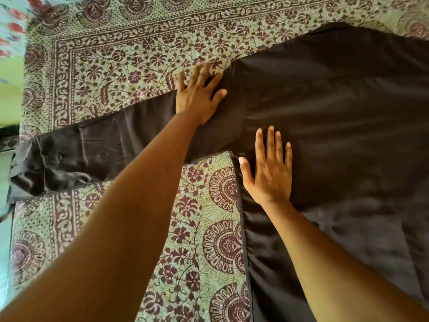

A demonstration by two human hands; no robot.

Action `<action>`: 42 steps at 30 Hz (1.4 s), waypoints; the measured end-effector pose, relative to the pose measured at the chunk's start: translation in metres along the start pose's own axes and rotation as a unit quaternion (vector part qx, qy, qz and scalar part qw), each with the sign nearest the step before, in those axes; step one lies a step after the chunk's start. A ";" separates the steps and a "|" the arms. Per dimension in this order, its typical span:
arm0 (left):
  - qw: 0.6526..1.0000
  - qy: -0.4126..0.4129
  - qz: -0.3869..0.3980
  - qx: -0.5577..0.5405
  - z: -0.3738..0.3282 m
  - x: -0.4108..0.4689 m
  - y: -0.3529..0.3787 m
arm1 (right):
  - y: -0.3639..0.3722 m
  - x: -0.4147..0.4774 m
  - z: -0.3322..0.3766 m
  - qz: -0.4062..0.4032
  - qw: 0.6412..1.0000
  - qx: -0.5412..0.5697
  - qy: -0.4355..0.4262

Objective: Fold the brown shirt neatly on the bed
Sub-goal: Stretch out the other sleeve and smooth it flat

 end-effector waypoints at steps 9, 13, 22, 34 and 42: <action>0.999 -0.033 -0.015 -0.027 0.046 -0.071 0.024 | -0.010 0.009 0.016 -0.029 0.998 0.040 0.036; 0.999 -0.012 -0.010 -0.030 0.057 -0.063 0.024 | -0.004 0.039 0.079 -0.019 0.995 0.070 -0.071; 0.996 -0.088 -0.005 -0.024 0.195 -0.112 0.031 | 0.023 0.049 0.094 0.030 0.995 -0.029 -0.093; 0.986 -0.155 -0.029 -0.055 0.162 -0.163 0.032 | 0.050 0.020 0.211 0.068 0.980 0.018 -0.184; 0.961 -0.269 -0.014 -0.071 0.309 -0.224 0.045 | 0.058 0.021 0.210 0.070 0.984 -0.023 -0.160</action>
Point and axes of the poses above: each hand's wrist, its own x-axis towards the middle knuckle, its own y-axis out of the palm, z = x × y, the point moved 5 cm from there along x, towards the middle knuckle, and after that the axes turned 6 degrees about x, right-handed, at the moved point
